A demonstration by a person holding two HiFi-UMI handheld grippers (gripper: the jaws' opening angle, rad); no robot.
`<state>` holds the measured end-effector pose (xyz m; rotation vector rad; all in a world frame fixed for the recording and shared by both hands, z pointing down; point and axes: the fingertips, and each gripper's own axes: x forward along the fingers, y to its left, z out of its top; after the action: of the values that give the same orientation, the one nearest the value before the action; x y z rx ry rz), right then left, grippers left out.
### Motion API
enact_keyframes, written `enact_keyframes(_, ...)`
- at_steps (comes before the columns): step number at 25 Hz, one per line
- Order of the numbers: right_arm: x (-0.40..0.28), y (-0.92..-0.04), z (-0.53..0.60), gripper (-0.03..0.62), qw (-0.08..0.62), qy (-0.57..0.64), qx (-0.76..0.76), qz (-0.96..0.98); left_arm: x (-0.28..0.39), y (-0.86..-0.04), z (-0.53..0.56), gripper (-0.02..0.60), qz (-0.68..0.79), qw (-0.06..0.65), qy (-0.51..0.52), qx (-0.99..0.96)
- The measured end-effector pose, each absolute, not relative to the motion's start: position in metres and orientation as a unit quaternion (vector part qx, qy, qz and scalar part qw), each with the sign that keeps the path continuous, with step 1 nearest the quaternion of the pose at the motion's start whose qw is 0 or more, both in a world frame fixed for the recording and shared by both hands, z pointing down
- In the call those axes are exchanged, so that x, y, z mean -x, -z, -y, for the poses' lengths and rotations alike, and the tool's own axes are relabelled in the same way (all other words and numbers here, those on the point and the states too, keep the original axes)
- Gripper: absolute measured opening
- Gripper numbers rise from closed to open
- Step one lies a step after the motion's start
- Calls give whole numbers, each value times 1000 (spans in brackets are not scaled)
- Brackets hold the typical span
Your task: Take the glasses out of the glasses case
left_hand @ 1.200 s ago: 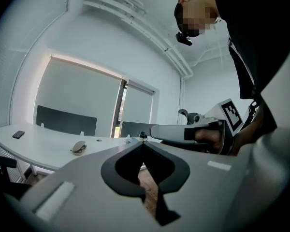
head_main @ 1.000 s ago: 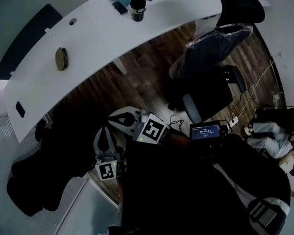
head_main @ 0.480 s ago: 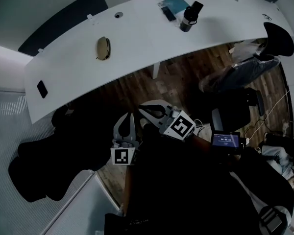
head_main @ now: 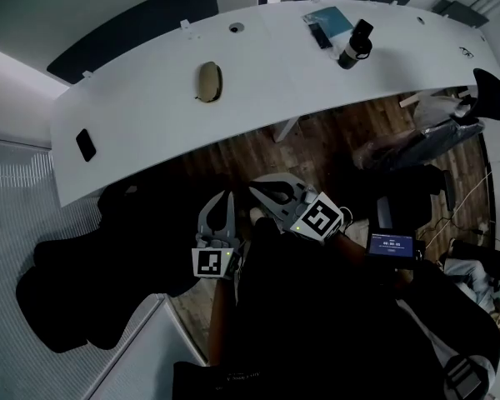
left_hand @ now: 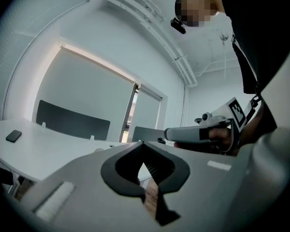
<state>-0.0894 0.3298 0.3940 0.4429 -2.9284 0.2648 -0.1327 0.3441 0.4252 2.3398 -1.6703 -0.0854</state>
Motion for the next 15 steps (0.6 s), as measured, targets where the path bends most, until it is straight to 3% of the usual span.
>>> enact_keyframes(15,137,-428,-217,8,85,-116,-122,982,178,-454,-247,8,601,148,-7,-785)
